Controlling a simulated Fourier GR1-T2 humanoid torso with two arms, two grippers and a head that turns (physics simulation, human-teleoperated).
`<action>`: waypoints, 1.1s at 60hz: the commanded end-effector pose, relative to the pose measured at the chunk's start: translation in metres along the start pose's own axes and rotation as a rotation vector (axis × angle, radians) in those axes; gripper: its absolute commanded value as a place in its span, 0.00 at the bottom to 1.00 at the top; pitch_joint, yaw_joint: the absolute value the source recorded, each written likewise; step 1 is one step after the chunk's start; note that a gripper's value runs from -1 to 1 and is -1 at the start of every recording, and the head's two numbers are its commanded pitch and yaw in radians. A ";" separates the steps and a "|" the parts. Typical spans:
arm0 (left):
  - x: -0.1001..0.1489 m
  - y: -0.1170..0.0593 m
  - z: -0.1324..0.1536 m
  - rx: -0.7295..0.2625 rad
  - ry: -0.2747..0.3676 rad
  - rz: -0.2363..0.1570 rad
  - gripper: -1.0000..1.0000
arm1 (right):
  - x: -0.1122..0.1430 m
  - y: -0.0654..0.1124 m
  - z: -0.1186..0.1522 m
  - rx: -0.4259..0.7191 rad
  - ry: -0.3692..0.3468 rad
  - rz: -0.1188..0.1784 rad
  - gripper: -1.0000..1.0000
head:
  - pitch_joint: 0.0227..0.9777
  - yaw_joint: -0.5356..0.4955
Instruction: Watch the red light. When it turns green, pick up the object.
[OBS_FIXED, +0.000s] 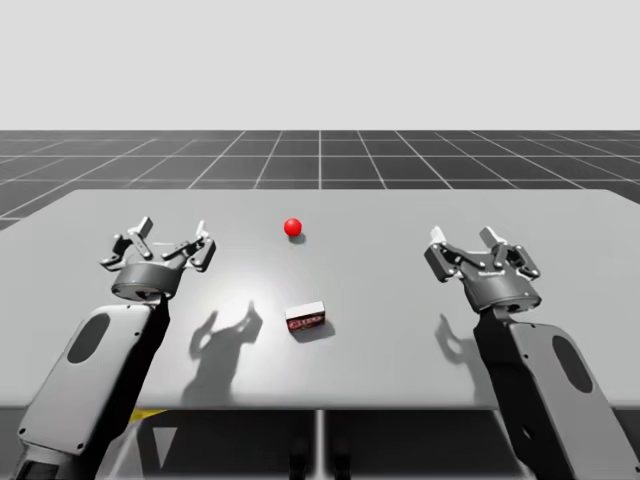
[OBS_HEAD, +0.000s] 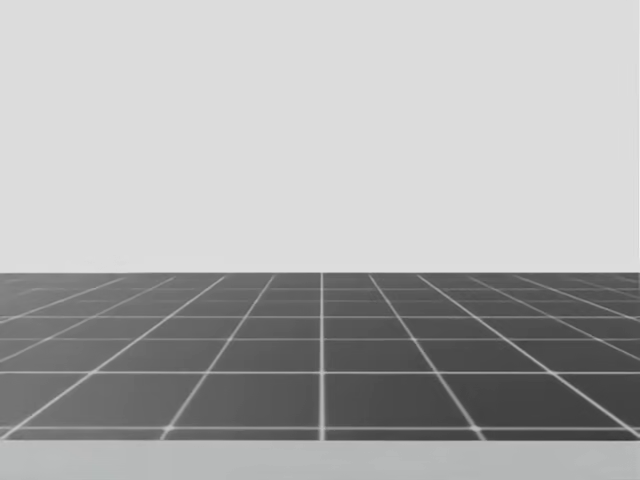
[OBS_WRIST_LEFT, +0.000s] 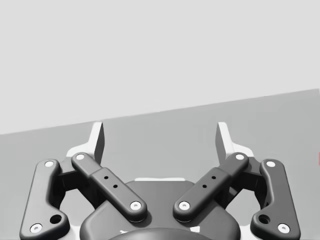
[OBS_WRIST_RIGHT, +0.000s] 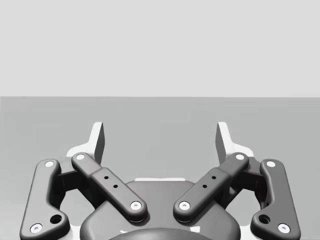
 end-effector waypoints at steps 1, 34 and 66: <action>-0.016 0.004 -0.008 0.009 0.044 -0.042 0.00 | -0.015 -0.009 -0.003 -0.069 0.011 -0.016 0.00 | 0.05 0.52; -0.018 0.002 -0.010 -0.004 0.055 -0.056 0.00 | -0.012 -0.013 -0.005 -0.034 0.055 -0.013 0.00 | 0.32 0.55; -0.015 0.005 -0.009 -0.023 0.038 0.003 0.00 | -0.016 -0.009 -0.005 -0.031 0.066 0.016 0.00 | 0.61 0.64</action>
